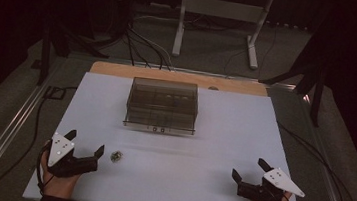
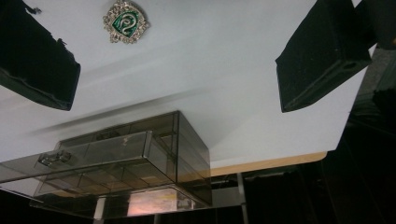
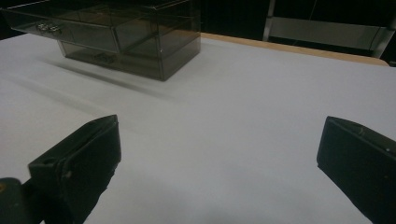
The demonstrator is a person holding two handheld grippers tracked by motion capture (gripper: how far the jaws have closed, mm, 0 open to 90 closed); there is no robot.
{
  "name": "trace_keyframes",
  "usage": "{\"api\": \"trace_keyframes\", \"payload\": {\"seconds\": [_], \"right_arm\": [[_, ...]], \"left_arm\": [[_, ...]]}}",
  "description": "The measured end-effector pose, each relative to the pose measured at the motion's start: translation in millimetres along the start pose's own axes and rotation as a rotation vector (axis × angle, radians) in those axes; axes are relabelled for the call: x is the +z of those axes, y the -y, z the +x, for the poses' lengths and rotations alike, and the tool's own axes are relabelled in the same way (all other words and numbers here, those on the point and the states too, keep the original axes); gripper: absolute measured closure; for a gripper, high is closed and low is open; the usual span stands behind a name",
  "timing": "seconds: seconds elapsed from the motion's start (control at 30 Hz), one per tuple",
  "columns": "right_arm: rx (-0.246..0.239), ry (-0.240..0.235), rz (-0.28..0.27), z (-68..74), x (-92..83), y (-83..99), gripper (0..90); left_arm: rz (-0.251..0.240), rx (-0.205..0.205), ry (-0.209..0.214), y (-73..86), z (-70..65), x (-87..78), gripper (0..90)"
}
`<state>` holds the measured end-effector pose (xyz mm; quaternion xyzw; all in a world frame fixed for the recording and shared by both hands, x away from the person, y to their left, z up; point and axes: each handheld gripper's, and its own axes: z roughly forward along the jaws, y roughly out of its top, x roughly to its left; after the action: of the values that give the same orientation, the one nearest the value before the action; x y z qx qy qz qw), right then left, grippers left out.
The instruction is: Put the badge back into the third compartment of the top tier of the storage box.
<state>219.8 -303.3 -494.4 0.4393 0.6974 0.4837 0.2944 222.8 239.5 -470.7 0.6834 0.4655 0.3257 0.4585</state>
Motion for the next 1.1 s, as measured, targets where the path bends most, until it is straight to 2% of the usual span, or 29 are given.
{"api": "trace_keyframes", "payload": {"seconds": [0.27,0.8,1.07,1.1], "right_arm": [[0.01,0.005,-0.001,-1.3,-0.3,-0.3,0.0],[0.015,0.01,0.001,-2.3,-0.4,-0.7,0.0],[0.025,0.015,-0.002,-4.1,-0.8,-1.0,0.0],[0.024,0.016,-0.003,-4.2,-0.8,-1.1,0.0]], "left_arm": [[0.022,0.013,0.011,-1.7,-2.9,3.7,0.5],[0.073,0.032,0.066,-1.2,-7.7,13.2,1.3],[0.107,0.033,0.077,-0.5,-8.1,16.9,1.3],[0.131,0.039,0.084,-2.3,-7.6,18.5,1.2]]}}
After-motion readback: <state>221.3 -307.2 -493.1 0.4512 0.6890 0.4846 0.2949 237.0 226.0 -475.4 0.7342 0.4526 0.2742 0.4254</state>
